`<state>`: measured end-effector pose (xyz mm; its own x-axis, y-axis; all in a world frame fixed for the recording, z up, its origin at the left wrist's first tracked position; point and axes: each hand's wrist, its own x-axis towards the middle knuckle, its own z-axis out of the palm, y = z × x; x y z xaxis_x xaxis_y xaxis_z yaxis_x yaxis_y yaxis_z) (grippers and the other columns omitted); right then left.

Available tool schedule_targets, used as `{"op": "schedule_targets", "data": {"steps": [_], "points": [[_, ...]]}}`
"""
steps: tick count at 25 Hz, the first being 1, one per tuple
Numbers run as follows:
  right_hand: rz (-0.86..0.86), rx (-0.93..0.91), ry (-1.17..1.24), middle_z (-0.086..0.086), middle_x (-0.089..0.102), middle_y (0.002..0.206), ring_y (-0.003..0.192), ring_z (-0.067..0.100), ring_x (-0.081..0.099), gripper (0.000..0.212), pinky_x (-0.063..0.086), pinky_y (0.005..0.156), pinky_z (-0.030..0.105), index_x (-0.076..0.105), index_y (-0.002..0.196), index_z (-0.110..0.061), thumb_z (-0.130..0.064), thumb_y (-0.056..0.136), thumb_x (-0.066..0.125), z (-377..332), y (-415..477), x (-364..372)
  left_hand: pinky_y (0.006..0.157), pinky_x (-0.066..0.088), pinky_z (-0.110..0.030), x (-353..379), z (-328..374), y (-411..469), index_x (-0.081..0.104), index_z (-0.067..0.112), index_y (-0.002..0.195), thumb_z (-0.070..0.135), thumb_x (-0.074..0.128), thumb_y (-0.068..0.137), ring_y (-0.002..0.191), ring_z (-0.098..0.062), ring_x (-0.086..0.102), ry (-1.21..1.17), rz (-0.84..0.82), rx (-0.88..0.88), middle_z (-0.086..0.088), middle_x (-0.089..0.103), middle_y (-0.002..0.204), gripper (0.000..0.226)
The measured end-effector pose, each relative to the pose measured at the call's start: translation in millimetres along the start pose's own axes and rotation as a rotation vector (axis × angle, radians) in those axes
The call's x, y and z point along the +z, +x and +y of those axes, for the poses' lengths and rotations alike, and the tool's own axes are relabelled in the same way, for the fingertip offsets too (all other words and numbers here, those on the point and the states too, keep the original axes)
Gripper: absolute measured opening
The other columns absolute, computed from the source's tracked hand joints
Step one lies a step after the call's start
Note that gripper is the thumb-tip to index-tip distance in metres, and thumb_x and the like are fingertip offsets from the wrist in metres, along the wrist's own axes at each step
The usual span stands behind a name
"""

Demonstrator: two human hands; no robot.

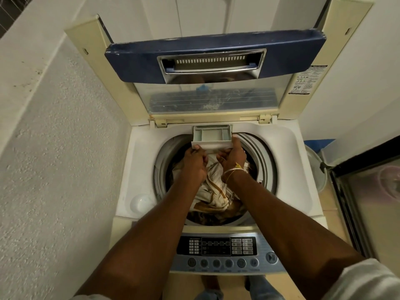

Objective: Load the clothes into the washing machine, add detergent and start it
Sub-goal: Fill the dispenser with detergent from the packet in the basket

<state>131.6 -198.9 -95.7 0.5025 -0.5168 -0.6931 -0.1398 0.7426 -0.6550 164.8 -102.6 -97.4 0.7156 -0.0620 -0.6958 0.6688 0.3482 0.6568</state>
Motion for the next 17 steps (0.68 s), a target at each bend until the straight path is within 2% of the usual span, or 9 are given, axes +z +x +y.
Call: {"op": "schedule_targets", "data": {"steps": [3,5,6,8,10,11,12,15,17], "points": [[-0.006,-0.035,-0.145,0.007,0.058,0.073,0.059,0.016,0.057,0.03,0.049,0.059,0.031,0.064,0.087,-0.012,-0.042,0.089,0.062,-16.4,-5.8,-4.5,0.077,0.053,-0.026,-11.8,2.4,-8.3,0.053,0.009,0.134,0.013,0.052,0.101,0.085,-0.015,0.064,-0.018,-0.052,-0.044,-0.009,0.067,0.1,0.034],[-0.039,-0.133,-0.356,0.011,0.061,0.085,0.069,0.018,0.06,0.025,0.052,0.064,0.032,0.063,0.088,-0.012,-0.035,0.094,0.056,-24.2,-2.9,-8.6,0.083,0.051,-0.031,-21.6,11.5,-10.8,0.055,0.011,0.134,0.027,0.044,0.104,0.098,-0.018,0.065,0.032,-0.067,-0.075,-0.01,0.068,0.117,0.036],[-0.058,-0.222,-0.5,0.012,0.062,0.09,0.073,0.02,0.062,0.024,0.054,0.067,0.034,0.062,0.091,-0.011,-0.032,0.096,0.052,-26.5,-0.7,-9.1,0.079,0.05,-0.032,-25.0,18.1,-9.3,0.058,0.013,0.13,0.037,0.04,0.104,0.096,-0.018,0.066,0.084,-0.067,-0.067,-0.009,0.07,0.116,0.04],[-0.058,-0.347,-0.687,0.009,0.062,0.082,0.075,0.023,0.062,0.036,0.053,0.07,0.039,0.062,0.088,-0.012,-0.046,0.094,0.052,-31.8,0.5,-7.2,0.066,0.052,-0.03,-22.2,32.3,-4.4,0.065,0.018,0.119,0.05,0.041,0.099,0.079,-0.015,0.071,0.216,-0.096,0.017,-0.006,0.075,0.101,0.045],[-0.044,-0.378,-0.73,0.002,0.059,0.072,0.07,0.022,0.058,0.044,0.051,0.068,0.039,0.058,0.079,-0.016,-0.059,0.087,0.054,-36.7,2.7,-0.9,0.074,0.058,-0.036,-10.7,42.7,2.5,0.066,0.019,0.12,0.056,0.052,0.088,0.086,-0.021,0.073,0.367,-0.141,0.147,-0.008,0.073,0.107,0.051],[-0.037,-0.386,-0.744,0.001,0.059,0.074,0.071,0.023,0.059,0.043,0.052,0.071,0.041,0.058,0.083,-0.017,-0.059,0.087,0.054,-39.7,3.9,3.4,0.081,0.057,-0.038,-3.1,45.4,4.9,0.064,0.017,0.124,0.058,0.054,0.084,0.093,-0.023,0.07,0.47,-0.132,0.214,-0.007,0.07,0.112,0.058],[-0.032,-0.391,-0.761,0.001,0.059,0.076,0.073,0.022,0.059,0.042,0.053,0.075,0.043,0.057,0.09,-0.015,-0.056,0.09,0.054,-42.3,6.0,7.5,0.08,0.053,-0.034,3.7,46.5,6.8,0.06,0.014,0.128,0.058,0.053,0.087,0.094,-0.021,0.067,0.586,-0.1,0.272,-0.004,0.068,0.112,0.061],[-0.042,-0.455,-0.906,0.004,0.059,0.081,0.071,0.018,0.054,0.044,0.047,0.077,0.036,0.052,0.109,-0.001,-0.043,0.101,0.043,-43.5,9.3,15.0,0.062,0.043,-0.028,13.8,44.2,15.1,0.056,0.001,0.12,0.05,0.038,0.102,0.073,-0.016,0.058,0.83,0.073,0.36,-0.008,0.064,0.094,0.055],[-0.022,-0.507,-1.031,0.017,0.063,0.098,0.083,0.029,0.058,0.043,0.044,0.076,0.034,0.05,0.116,0.004,-0.035,0.105,0.037,-44.9,6.8,18.9,0.073,0.046,-0.032,17.2,44.3,16.4,0.058,-0.002,0.114,0.04,0.031,0.106,0.088,-0.029,0.064,0.951,0.108,0.406,-0.019,0.066,0.105,0.051]]}}
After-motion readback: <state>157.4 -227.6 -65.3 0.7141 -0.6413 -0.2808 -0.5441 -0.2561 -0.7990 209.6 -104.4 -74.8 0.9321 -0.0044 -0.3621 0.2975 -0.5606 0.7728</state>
